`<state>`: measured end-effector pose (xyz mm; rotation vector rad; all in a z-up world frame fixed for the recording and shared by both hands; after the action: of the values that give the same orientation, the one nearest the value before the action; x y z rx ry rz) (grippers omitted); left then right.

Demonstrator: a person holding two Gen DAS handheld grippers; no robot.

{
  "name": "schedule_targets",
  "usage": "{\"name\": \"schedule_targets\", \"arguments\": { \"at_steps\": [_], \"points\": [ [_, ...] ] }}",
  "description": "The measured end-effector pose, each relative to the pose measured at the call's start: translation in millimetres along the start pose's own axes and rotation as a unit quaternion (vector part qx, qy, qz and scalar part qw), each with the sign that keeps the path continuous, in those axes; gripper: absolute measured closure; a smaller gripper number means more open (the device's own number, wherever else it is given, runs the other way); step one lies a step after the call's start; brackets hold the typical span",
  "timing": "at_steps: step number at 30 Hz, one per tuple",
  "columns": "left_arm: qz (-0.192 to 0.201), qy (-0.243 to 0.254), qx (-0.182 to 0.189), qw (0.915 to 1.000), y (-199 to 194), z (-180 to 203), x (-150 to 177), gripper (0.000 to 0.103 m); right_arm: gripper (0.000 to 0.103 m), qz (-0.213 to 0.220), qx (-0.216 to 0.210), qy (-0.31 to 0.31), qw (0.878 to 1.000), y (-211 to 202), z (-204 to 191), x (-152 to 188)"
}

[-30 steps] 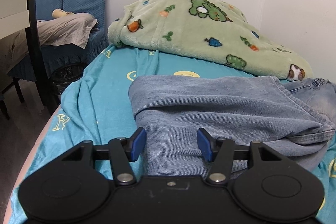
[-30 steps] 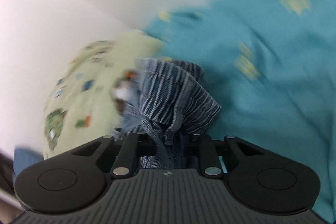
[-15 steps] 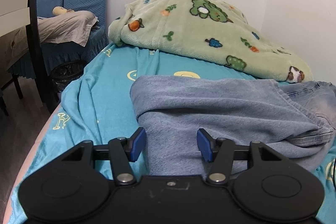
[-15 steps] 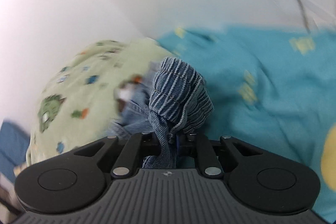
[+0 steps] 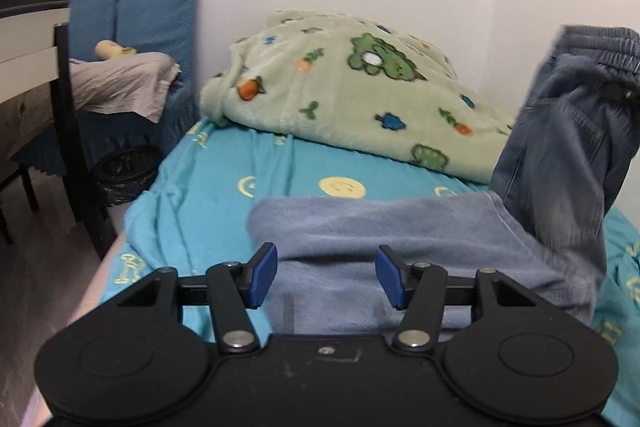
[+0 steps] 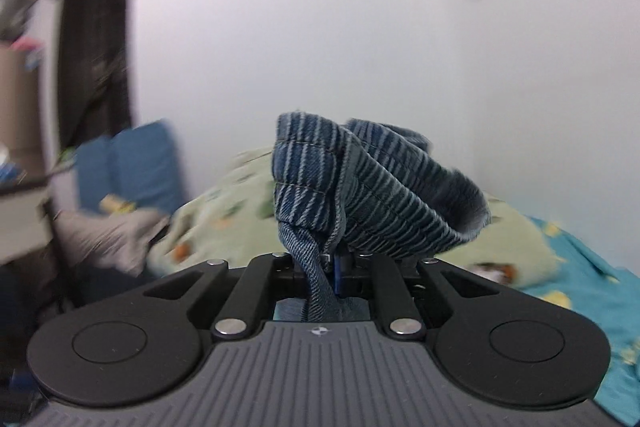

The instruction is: Fold clothes

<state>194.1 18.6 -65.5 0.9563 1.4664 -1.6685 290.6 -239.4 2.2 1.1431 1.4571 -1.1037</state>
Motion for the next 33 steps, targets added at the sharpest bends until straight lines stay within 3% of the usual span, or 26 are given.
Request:
{"name": "schedule_targets", "arguments": {
  "at_steps": [6, 11, 17, 20, 24, 28, 33],
  "points": [
    [0.012, -0.029, -0.015, 0.9994, -6, -20, -11, 0.052, 0.093, -0.069, -0.072, -0.065, 0.993, 5, -87, 64],
    [0.015, -0.04, -0.012, 0.999, -10, -28, -15, 0.052, 0.093, -0.112, -0.091, -0.136, 0.98, -19, -128, 108],
    [0.032, -0.07, -0.002, 0.9971, -18, -37, -23, 0.052, 0.093, -0.078, -0.083, -0.152, 0.982, -59, -120, 91],
    [0.046, -0.094, 0.008, 0.9945, -25, -43, -30, 0.05, 0.093, -0.072, -0.1, -0.162, 0.979, -71, -136, 99],
    [0.068, -0.109, 0.011, 0.9916, -36, -48, -34, 0.04, 0.092, -0.107, -0.13, -0.194, 0.967, -66, -152, 135],
    [0.049, -0.118, 0.028, 0.9914, -30, -46, -28, 0.04, 0.09, -0.114, -0.134, -0.219, 0.96, -65, -156, 145],
    [0.013, -0.124, 0.051, 0.9909, -18, -41, -15, 0.039, 0.084, -0.135, -0.128, -0.224, 0.957, -68, -152, 133]
  ]
}}
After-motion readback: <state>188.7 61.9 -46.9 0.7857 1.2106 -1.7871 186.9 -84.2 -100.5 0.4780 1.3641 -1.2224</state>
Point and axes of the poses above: each gripper's, at about its wrist camera, not at the fingertips, and y roughly the way its jaws point, z to its right, x to its underside, the point moved 5 cm from there along y, roughly the way its jaws point
